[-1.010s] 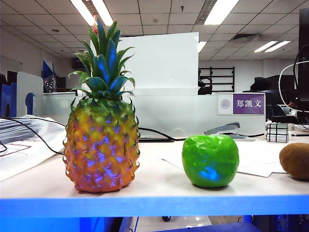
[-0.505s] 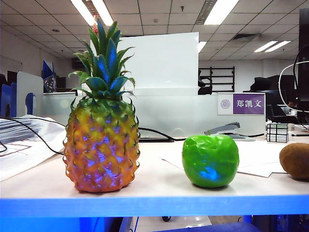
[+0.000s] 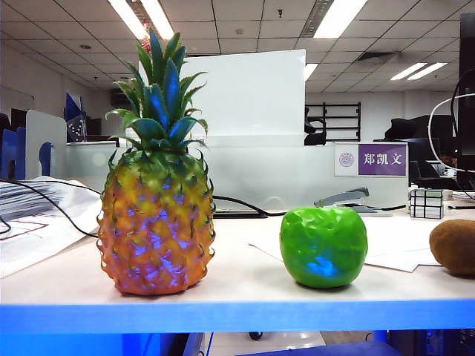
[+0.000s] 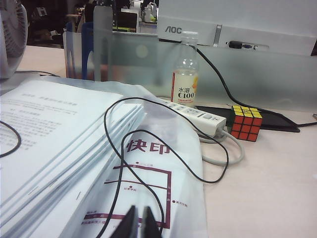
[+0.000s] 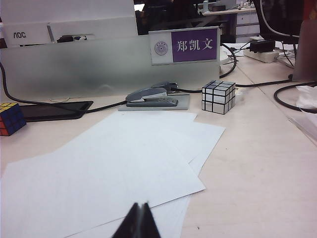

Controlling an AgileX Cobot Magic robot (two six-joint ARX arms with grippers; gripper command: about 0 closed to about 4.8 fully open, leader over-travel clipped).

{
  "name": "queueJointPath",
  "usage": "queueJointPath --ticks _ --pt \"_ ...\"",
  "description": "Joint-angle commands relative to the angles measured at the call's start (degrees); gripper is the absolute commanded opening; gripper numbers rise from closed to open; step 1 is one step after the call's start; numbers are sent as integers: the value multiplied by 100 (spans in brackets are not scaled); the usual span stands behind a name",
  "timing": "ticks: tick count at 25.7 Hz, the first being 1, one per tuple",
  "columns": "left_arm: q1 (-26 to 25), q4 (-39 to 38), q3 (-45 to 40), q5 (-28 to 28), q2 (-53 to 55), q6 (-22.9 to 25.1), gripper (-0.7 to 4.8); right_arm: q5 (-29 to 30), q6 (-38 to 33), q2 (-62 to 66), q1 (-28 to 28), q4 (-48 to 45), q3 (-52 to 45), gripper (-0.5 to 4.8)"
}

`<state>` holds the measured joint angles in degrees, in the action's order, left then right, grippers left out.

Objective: Arrange all the fruits from large to small from left to right in a row.

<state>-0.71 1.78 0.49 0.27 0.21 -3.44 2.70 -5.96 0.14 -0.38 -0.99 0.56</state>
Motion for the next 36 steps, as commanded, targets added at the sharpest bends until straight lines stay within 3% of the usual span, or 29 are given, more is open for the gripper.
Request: queueJointPath --ticks 1,36 --pt "-11 39 7 -28 -9 24 26 -20 17 -9 4 -72 -22 -1" --pt "-7 42 7 -4 -9 221 26 -20 17 -9 4 -72 -22 -1"
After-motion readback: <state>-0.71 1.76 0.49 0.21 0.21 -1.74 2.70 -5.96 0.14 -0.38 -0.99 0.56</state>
